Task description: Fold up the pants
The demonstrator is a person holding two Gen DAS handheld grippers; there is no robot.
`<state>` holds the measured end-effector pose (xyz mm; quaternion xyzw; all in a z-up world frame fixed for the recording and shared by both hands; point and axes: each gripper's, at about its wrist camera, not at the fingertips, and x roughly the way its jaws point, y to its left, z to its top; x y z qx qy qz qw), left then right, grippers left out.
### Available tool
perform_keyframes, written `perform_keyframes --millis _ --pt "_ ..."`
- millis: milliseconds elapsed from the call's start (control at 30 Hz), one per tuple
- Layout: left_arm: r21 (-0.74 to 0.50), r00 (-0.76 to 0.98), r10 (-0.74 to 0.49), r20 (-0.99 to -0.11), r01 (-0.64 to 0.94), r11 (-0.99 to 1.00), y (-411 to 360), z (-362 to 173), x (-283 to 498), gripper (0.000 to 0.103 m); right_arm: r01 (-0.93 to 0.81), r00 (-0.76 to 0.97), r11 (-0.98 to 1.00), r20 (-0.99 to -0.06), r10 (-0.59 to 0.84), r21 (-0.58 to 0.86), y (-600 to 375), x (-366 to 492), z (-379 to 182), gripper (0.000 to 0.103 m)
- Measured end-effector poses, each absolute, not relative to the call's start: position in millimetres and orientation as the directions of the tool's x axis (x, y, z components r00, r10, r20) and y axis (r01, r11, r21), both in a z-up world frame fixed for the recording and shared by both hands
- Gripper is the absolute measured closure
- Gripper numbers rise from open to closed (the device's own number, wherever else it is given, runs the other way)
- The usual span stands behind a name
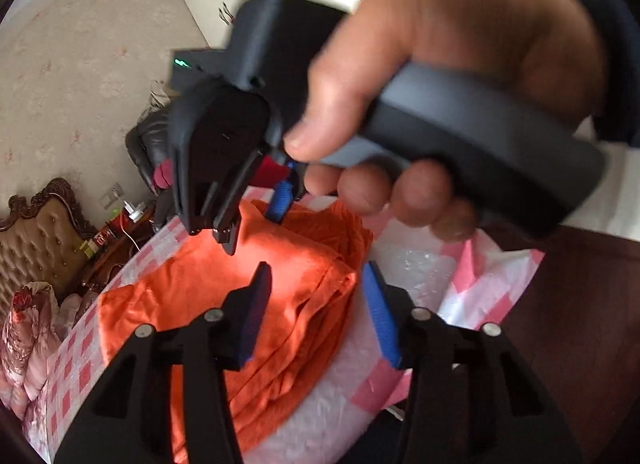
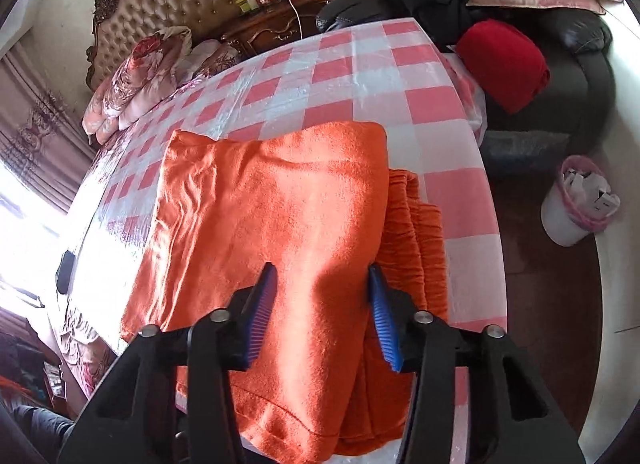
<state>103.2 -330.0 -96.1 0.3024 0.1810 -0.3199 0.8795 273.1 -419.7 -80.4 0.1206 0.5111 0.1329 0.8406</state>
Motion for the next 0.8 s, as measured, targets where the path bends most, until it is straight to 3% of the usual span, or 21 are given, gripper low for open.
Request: perform_keyframes --millis 33,133,333,567,700,767,800 --pt "0.396 0.722 -0.448 -0.528 0.675 0.622 -331 -98 111 0.086 -0.100 0.435 0.937 -0.832 0.345 0.336 -421 275 -83 0.080" --pt "0.305 0.698 -0.479 -0.532 0.685 0.661 -322 -84 119 0.095 -0.119 0.422 0.923 -0.822 0.381 0.366 -422 278 -80 0.094" --pt "0.162 0.681 -0.532 -0.503 0.679 0.716 -307 -40 137 0.096 -0.203 0.469 0.916 -0.786 0.402 0.347 -411 283 -39 0.096" --pt "0.172 0.637 -0.508 -0.580 0.705 0.688 -335 -68 146 0.096 -0.125 0.453 0.951 -0.837 0.309 0.283 -422 287 -69 0.096" --pt "0.130 0.597 -0.520 -0.611 0.723 0.678 -335 -82 149 0.080 -0.097 0.480 0.964 -0.837 0.265 0.250 -425 281 -81 0.096" --pt "0.079 0.594 -0.548 -0.590 0.717 0.692 -322 -72 147 0.067 -0.092 0.504 0.966 -0.825 0.254 0.241 -426 277 -78 0.085" --pt "0.049 0.598 -0.560 -0.573 0.707 0.705 -312 -65 146 0.059 -0.072 0.522 0.969 -0.819 0.238 0.236 -428 274 -74 0.073"
